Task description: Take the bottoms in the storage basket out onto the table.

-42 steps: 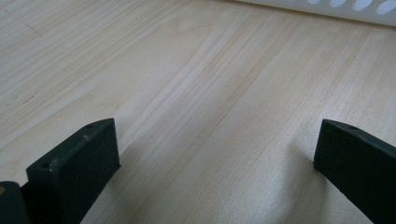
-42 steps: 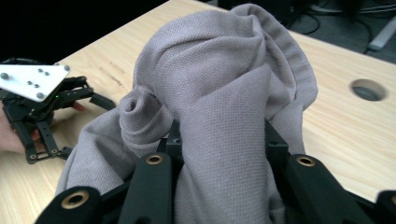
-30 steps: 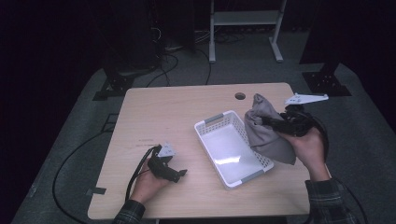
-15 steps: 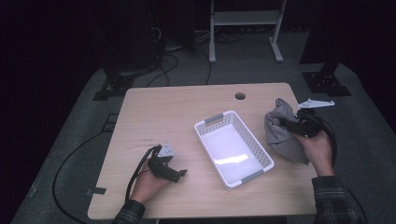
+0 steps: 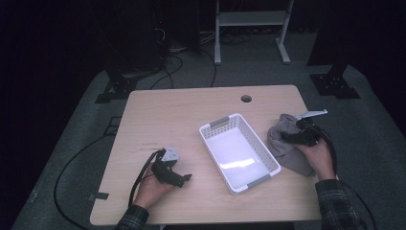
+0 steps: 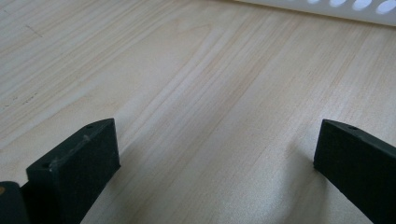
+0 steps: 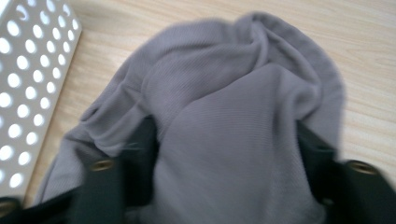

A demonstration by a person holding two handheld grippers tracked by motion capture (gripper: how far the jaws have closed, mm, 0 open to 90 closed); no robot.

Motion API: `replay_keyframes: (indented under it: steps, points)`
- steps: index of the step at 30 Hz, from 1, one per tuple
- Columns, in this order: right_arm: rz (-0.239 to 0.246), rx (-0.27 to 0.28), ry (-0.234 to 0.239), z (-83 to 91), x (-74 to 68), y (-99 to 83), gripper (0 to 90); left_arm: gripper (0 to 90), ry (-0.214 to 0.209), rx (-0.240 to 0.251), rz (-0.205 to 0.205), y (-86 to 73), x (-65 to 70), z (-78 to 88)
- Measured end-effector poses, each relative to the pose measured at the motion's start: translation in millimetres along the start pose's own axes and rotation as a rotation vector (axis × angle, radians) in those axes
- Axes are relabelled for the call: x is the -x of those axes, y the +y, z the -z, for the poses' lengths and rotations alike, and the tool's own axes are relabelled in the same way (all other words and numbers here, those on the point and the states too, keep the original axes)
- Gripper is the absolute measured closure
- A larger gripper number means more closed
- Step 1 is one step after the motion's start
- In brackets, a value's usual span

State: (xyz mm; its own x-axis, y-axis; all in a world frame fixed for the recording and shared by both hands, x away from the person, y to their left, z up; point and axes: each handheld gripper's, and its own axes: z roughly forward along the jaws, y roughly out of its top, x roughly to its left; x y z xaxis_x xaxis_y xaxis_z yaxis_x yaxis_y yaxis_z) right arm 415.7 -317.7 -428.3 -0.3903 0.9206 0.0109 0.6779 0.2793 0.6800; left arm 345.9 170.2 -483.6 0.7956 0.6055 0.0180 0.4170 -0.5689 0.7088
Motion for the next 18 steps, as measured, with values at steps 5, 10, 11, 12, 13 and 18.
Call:
replay_keyframes:
  steps: [5, 10, 11, 12, 13, 18]
  points:
    - [0.023, 0.054, -0.020, 14.6, -10.9, 4.9, 27.1, 0.0, -0.004, 0.001, -0.002, -0.2, -0.2, 0.1]
    - [0.054, 0.152, 0.050, 42.8, -24.5, 0.7, 55.6, 0.0, 0.002, 0.002, 0.006, -0.6, -0.1, 0.4]
    - [0.064, 0.162, 0.049, 46.1, -26.9, -0.5, 55.6, 0.0, 0.006, 0.001, 0.011, -0.3, -0.1, 0.2]
    - [0.071, 0.175, 0.056, 51.0, -30.0, -2.4, 57.2, 0.0, 0.010, 0.000, 0.013, 0.0, 0.0, 0.1]
    - [0.072, 0.187, 0.073, 54.6, -31.4, -3.9, 58.2, 0.0, 0.010, 0.000, 0.013, 0.0, 0.0, 0.1]
    - [0.096, 0.207, 0.140, 66.4, -41.4, -15.3, 71.9, 0.0, 0.016, -0.001, 0.021, 0.5, 0.5, -0.1]
